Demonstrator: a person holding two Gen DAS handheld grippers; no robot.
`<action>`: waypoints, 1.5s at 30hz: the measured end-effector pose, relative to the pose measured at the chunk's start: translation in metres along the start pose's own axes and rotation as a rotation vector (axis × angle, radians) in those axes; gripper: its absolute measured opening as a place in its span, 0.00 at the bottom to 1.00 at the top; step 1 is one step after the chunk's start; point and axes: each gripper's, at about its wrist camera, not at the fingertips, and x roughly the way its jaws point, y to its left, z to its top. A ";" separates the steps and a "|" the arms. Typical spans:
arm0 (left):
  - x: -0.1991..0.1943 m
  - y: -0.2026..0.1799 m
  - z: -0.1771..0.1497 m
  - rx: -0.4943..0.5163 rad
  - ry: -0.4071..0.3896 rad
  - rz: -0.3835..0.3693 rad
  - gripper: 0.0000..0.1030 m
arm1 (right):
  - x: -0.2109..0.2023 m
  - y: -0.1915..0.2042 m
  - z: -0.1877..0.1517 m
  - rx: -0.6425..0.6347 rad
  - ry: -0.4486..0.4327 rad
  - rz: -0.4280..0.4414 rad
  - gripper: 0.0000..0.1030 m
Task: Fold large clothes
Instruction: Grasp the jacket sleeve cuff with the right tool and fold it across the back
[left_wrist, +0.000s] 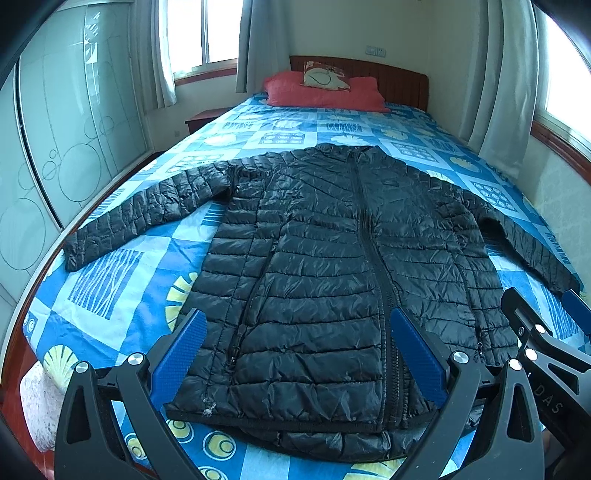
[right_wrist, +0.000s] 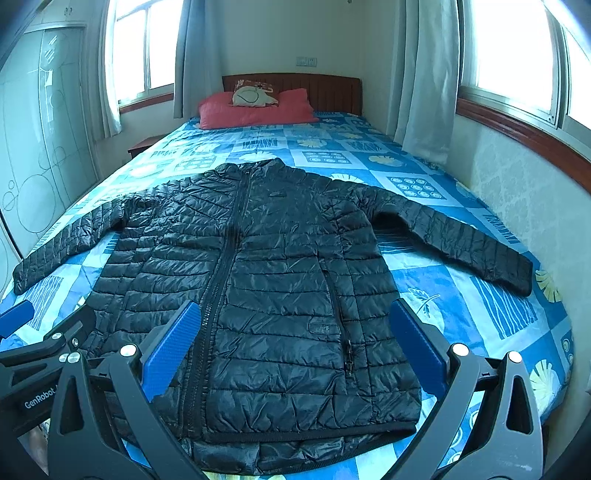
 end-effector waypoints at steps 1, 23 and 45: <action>0.004 0.001 0.001 -0.002 0.003 -0.001 0.95 | 0.003 -0.003 0.001 0.016 0.004 0.013 0.98; 0.155 0.209 0.007 -0.396 0.174 0.416 0.95 | 0.146 -0.367 -0.038 1.125 -0.082 -0.044 0.65; 0.184 0.234 -0.002 -0.479 0.207 0.510 0.96 | 0.192 -0.452 -0.056 1.227 -0.285 -0.136 0.36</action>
